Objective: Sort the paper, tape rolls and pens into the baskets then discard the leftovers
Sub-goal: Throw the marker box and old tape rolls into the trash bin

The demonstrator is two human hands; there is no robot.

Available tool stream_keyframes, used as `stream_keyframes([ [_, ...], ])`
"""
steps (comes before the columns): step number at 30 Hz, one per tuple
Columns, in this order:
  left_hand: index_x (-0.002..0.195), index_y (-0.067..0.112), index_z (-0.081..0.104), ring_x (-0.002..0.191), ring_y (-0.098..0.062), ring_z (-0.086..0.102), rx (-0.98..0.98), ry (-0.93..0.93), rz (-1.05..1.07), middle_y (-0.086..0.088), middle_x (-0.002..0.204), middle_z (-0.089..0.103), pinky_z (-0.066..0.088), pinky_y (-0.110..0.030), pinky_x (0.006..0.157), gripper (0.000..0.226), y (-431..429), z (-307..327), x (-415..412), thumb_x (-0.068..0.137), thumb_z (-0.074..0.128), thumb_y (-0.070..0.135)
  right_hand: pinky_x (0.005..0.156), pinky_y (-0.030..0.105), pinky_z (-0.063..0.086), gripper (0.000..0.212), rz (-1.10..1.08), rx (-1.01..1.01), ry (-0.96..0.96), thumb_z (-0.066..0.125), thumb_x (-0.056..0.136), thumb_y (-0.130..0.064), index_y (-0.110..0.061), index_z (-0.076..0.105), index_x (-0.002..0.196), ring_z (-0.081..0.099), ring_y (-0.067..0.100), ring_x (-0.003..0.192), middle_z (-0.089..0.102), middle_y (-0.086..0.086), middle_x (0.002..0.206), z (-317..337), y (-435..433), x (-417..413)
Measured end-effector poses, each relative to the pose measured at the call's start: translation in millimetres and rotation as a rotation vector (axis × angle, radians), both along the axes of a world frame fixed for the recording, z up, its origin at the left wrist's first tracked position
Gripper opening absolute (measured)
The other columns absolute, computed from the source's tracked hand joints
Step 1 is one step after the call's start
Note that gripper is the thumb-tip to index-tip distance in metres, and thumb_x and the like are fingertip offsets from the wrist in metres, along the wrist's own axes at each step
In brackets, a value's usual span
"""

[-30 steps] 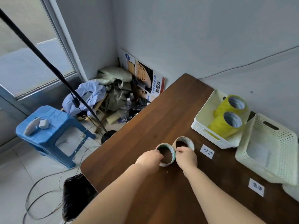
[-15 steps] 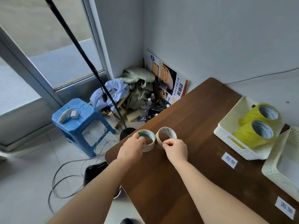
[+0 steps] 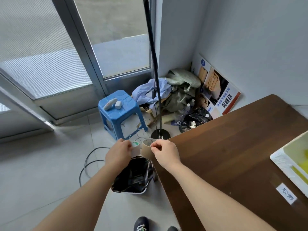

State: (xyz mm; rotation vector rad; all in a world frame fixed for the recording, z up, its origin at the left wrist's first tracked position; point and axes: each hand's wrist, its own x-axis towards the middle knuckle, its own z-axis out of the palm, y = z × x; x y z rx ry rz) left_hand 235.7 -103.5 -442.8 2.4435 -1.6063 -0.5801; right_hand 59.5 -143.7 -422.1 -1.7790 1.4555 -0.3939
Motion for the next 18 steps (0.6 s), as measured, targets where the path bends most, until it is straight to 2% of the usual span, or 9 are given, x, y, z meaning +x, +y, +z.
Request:
stream_keyframes([
  [4, 0.091, 0.016, 0.067, 0.077, -0.02, 0.052, 0.021, 0.092, 0.091, 0.0, 0.088, 0.053, 0.041, -0.032, 0.066, 0.021, 5, -12, 19, 0.093, 0.049, 0.026, 0.08, 0.029, 0.051, 0.013, 0.082, 0.0, 0.027, 0.061, 0.087, -0.024, -0.024, 0.074, 0.091, 0.063, 0.016, 0.09, 0.072, -0.004, 0.096, -5, 2, 30],
  [8, 0.087, 0.012, 0.072, 0.078, -0.024, 0.057, 0.079, 0.194, 0.133, -0.007, 0.087, 0.066, 0.043, -0.029, 0.066, 0.02, 1, -18, 33, 0.089, 0.053, 0.017, 0.083, 0.036, 0.052, 0.017, 0.166, -0.001, 0.073, 0.057, 0.089, -0.024, -0.021, 0.074, 0.094, 0.062, 0.02, 0.094, 0.072, -0.001, 0.1, -8, -2, 56],
  [11, 0.082, 0.011, 0.07, 0.074, -0.023, 0.055, 0.14, 0.218, 0.17, -0.008, 0.081, 0.065, 0.042, -0.029, 0.064, 0.018, 0, -20, 41, 0.085, 0.053, 0.014, 0.082, 0.037, 0.052, 0.019, 0.205, 0.02, 0.12, 0.055, 0.09, -0.023, -0.019, 0.073, 0.094, 0.062, 0.023, 0.094, 0.071, 0.001, 0.1, -17, -3, 69],
  [13, 0.081, 0.013, 0.068, 0.073, -0.025, 0.057, 0.167, 0.296, 0.186, -0.009, 0.082, 0.065, 0.049, -0.033, 0.068, 0.017, -1, -25, 46, 0.086, 0.052, 0.011, 0.082, 0.035, 0.052, 0.018, 0.208, 0.045, 0.143, 0.056, 0.09, -0.022, -0.021, 0.073, 0.094, 0.062, 0.023, 0.095, 0.071, 0.001, 0.101, -25, -2, 74],
  [14, 0.085, 0.014, 0.068, 0.072, -0.026, 0.06, 0.177, 0.385, 0.204, -0.01, 0.085, 0.066, 0.054, -0.035, 0.07, 0.018, 0, -28, 49, 0.087, 0.051, 0.009, 0.083, 0.034, 0.052, 0.018, 0.202, 0.064, 0.153, 0.056, 0.09, -0.023, -0.022, 0.073, 0.094, 0.062, 0.023, 0.096, 0.071, 0.0, 0.102, -30, -2, 75],
  [16, 0.104, 0.014, 0.068, 0.078, -0.03, 0.065, 0.213, 0.543, 0.244, -0.012, 0.099, 0.066, 0.059, -0.037, 0.07, 0.026, 1, -33, 53, 0.09, 0.048, 0.004, 0.085, 0.032, 0.051, 0.018, 0.182, 0.111, 0.168, 0.058, 0.089, -0.024, -0.024, 0.073, 0.098, 0.062, 0.022, 0.099, 0.071, -0.001, 0.106, -39, -3, 76],
  [18, 0.122, 0.013, 0.061, 0.089, -0.032, 0.065, 0.24, 0.569, 0.237, -0.013, 0.115, 0.063, 0.059, -0.038, 0.075, 0.036, 1, -38, 59, 0.092, 0.045, 0.002, 0.086, 0.027, 0.047, 0.02, 0.133, 0.156, 0.147, 0.058, 0.089, -0.024, -0.025, 0.073, 0.102, 0.062, 0.02, 0.102, 0.071, -0.002, 0.11, -45, -5, 76],
])
